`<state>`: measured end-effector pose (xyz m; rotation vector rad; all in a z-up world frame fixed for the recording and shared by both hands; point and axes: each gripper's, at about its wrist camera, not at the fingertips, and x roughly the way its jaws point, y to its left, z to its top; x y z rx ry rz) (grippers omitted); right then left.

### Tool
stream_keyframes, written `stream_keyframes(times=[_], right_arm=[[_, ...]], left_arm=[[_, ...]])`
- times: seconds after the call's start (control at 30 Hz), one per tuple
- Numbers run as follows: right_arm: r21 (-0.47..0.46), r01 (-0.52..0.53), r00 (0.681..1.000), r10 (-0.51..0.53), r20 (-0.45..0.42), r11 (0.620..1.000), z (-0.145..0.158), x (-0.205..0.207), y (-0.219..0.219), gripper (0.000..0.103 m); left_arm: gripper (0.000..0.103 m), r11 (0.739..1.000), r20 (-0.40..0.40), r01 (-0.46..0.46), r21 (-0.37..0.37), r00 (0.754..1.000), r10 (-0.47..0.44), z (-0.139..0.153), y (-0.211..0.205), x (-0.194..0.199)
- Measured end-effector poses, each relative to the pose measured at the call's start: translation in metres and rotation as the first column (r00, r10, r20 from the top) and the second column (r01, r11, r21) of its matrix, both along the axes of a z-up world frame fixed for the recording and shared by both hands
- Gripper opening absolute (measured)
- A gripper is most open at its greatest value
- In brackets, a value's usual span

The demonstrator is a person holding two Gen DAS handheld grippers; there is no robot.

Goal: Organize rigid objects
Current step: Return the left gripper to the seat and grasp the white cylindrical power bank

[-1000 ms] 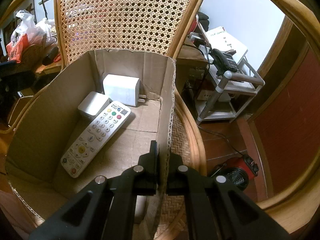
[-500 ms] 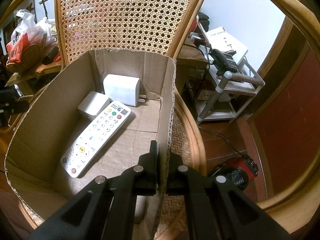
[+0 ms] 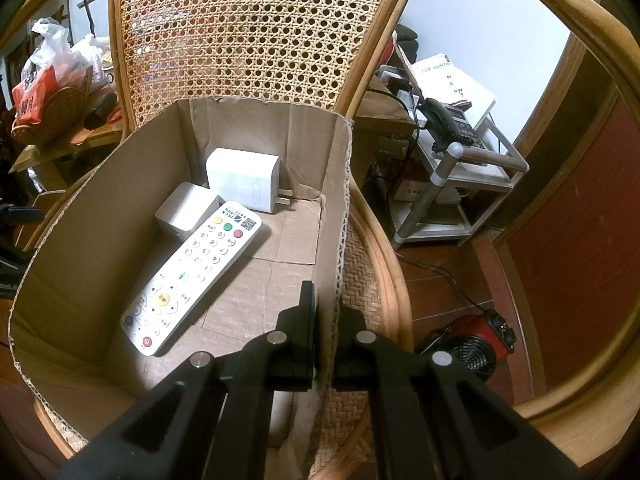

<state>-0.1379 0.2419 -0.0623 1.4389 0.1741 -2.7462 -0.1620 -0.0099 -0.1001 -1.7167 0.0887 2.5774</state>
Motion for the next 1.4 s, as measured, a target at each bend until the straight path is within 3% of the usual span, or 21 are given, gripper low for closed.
stream_keyframes(times=[0.4, 0.63, 0.73, 0.87, 0.9, 1.13, 1.4], right_arm=[[-0.002, -0.001, 1.000, 0.001, 0.001, 1.000, 0.000, 0.000, 0.004, 0.007], [-0.004, 0.001, 1.000, -0.001, 0.002, 1.000, 0.000, 0.000, 0.004, 0.007], [-0.004, 0.001, 1.000, -0.001, 0.001, 1.000, 0.000, 0.000, 0.005, 0.007], [-0.003, 0.001, 1.000, -0.001, 0.001, 1.000, 0.000, 0.000, 0.004, 0.007], [-0.003, 0.001, 1.000, -0.001, 0.001, 1.000, 0.000, 0.000, 0.004, 0.007], [-0.003, 0.001, 1.000, -0.001, 0.001, 1.000, 0.000, 0.000, 0.004, 0.007], [-0.006, 0.002, 1.000, -0.002, 0.003, 1.000, 0.000, 0.000, 0.004, 0.007]], left_arm=[[0.098, 0.996, 0.098, -0.085, 0.015, 0.992, 0.083, -0.033, 0.004, -0.016], [0.095, 0.993, 0.085, -0.103, 0.063, 0.992, 0.097, -0.034, -0.003, -0.005], [0.087, 0.995, 0.078, -0.083, 0.063, 0.994, 0.078, -0.032, -0.003, 0.000], [0.050, 0.997, 0.060, -0.057, 0.049, 0.997, 0.054, -0.024, -0.006, 0.010], [0.045, 0.997, 0.060, -0.056, 0.045, 0.997, 0.054, -0.024, -0.008, 0.012], [0.037, 0.998, 0.056, -0.034, 0.056, 0.998, 0.031, -0.022, -0.022, 0.016], [0.027, 0.999, 0.053, -0.046, -0.006, 0.998, 0.046, -0.020, -0.036, 0.025]])
